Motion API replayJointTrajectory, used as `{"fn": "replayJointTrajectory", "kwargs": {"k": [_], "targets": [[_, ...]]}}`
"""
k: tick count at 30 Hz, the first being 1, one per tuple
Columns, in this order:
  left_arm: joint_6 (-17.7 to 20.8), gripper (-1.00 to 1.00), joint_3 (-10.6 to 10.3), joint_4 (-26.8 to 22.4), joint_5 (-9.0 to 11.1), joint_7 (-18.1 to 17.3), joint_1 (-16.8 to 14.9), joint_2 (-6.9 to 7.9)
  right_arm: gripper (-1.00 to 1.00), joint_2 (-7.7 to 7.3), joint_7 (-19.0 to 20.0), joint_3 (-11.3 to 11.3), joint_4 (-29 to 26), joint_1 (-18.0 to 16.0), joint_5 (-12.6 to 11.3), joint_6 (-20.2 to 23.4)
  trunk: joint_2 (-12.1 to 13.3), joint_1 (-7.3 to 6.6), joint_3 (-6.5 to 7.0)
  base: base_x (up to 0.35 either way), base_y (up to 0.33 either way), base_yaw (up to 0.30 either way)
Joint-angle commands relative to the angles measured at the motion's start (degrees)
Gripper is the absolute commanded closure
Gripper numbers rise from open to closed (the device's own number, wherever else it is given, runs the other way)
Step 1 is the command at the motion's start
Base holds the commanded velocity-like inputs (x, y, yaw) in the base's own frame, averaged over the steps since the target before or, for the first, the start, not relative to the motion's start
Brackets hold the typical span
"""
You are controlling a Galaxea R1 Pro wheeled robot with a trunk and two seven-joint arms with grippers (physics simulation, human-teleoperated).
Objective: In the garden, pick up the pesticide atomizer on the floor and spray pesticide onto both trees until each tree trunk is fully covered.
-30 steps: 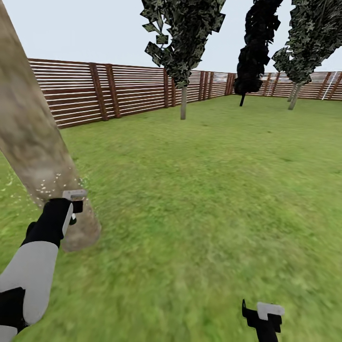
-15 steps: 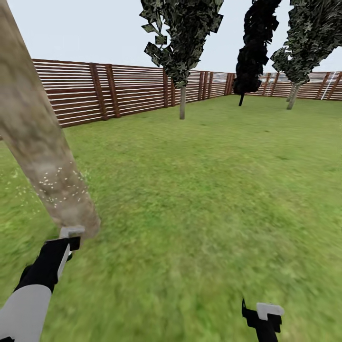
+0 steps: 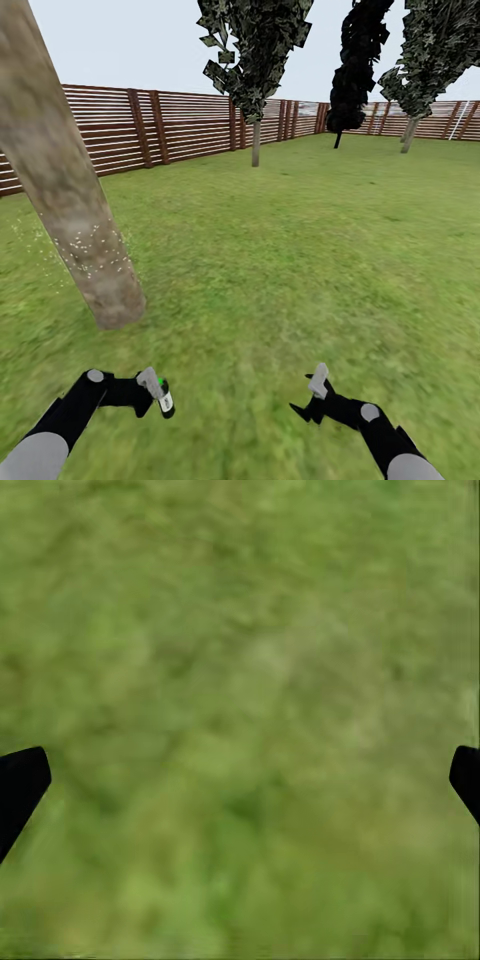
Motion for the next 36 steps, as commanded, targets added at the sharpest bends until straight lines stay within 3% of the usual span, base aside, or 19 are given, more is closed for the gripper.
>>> {"fn": "replayJointTrajectory", "kwargs": {"k": [1, 2, 3, 4, 6, 9, 10, 11, 12, 14, 16, 19, 24, 26, 28, 36], "targets": [[0.34, 1.0, -1.15, -0.01, -1.46, -2.54, -1.27, -0.69, -1.0, 0.0, 6.46, 1.35, -2.77, -0.19, 0.13, 0.39, 0.0, 0.0, -0.01, -0.002, 0.0, 0.0], [0.96, 1.0, -3.44, 0.11, -2.47, -3.55, -1.89, -1.21, -1.0, 0.0, 10.46, 3.94, -4.18, -0.27, 0.1, 0.55, 0.0, 0.0, -0.01, 0.0, 0.0, 0.0], [1.99, 1.0, -5.82, 0.2, -3.19, -3.88, -2.09, -1.43, -1.0, 0.03, 11.97, 6.13, -4.67, -0.29, -0.01, 0.6, 0.0, 0.0, -0.01, 0.0, 0.0, 0.0], [5.0, 1.0, -9.77, 0.26, -4.03, -4.16, -2.26, -1.6, -1.0, 1.17, 13.13, 8.74, -4.98, -0.31, -0.14, 0.63, 0.0, 0.0, -0.01, 0.0, 0.0, 0.0], [6.41, 1.0, -11.24, 0.31, -4.39, -4.27, -2.3, -1.7, -1.0, 2.67, 13.54, 9.67, -5.01, -0.32, -0.17, 0.65, 0.0, 0.0, -0.01, 0.0, 0.0, 0.0], [6.61, 1.0, -11.57, 0.32, -4.55, -4.23, -2.24, -1.85, -1.0, 5.19, 14.31, 10.07, -4.73, -0.32, 0.04, 0.71, 0.0, 0.0, -0.01, 0.0, 0.0, 0.0], [6.62, 1.0, -12.18, 0.32, -4.78, -4.22, -2.23, -2.4, 1.0, 5.8, 14.99, 10.13, -4.74, -0.32, 0.06, 0.7, 0.0, 0.0, -0.01, 0.0, 0.0, 0.0], [6.73, 1.0, -13.89, 0.29, -5.5, -4.14, -2.28, -2.93, 1.0, 6.25, 15.94, 10.41, -4.79, -0.32, 0.07, 0.72, 0.0, 0.0, -0.01, 0.0, 0.0, 0.0], [6.81, 1.0, -15.16, 0.31, -6.09, -3.96, -2.3, -3.38, 1.0, 6.92, 16.86, 12.08, -4.89, -0.32, 0.06, 0.73, 0.0, 0.0, -0.01, 0.0, 0.0, 0.0], [6.83, 1.0, -15.93, 0.3, -6.46, -3.79, -2.29, -4.18, 1.0, 8.04, 17.42, 15.74, -5.03, -0.32, -0.01, 0.74, 0.0, 0.0, -0.01, 0.0, 0.0, 0.0], [6.79, 1.0, -16.17, 0.31, -6.56, -3.71, -2.24, -4.64, 1.0, 9.55, 17.54, 17.17, -5.08, -0.32, -0.02, 0.74, 0.0, 0.0, -0.01, 0.0, 0.0, 0.0], [6.35, 1.0, -16.36, 0.32, -6.84, -3.75, -2.23, -6.52, 1.0, 10.54, 17.59, 17.53, -5.17, -0.32, -0.01, 0.74, 0.0, 0.0, -0.01, 0.0, 0.0, 0.0], [5.67, 1.0, -16.48, 1.04, -10.14, -3.83, -2.04, -8.9, 1.0, 10.89, 17.61, 17.56, -5.26, -0.32, -0.01, 0.74, 0.0, 0.0, -0.01, 0.0, 0.0, 0.0], [3.06, 1.0, -20.42, 2.34, -10.81, -3.8, -1.97, -9.14, 1.0, 10.9, 17.6, 17.56, -5.33, -0.32, -0.01, 0.74, 0.0, 0.0, -0.01, 0.0, 0.0, 0.0], [2.27, 1.0, -21.46, 3.82, -10.95, -3.73, -1.96, -9.24, 1.0, 10.9, 17.59, 17.56, -5.35, -0.32, -0.01, 0.74, 0.0, 0.0, -0.01, 0.0, 0.0, 0.0], [1.95, 1.0, -21.59, 4.19, -10.52, -3.61, -2.01, -11.98, 1.0, 10.88, 17.52, 17.56, -5.35, -0.32, 0.0, 0.67, 0.0, 0.0, -0.01, 0.0, 0.0, 0.0]]}}
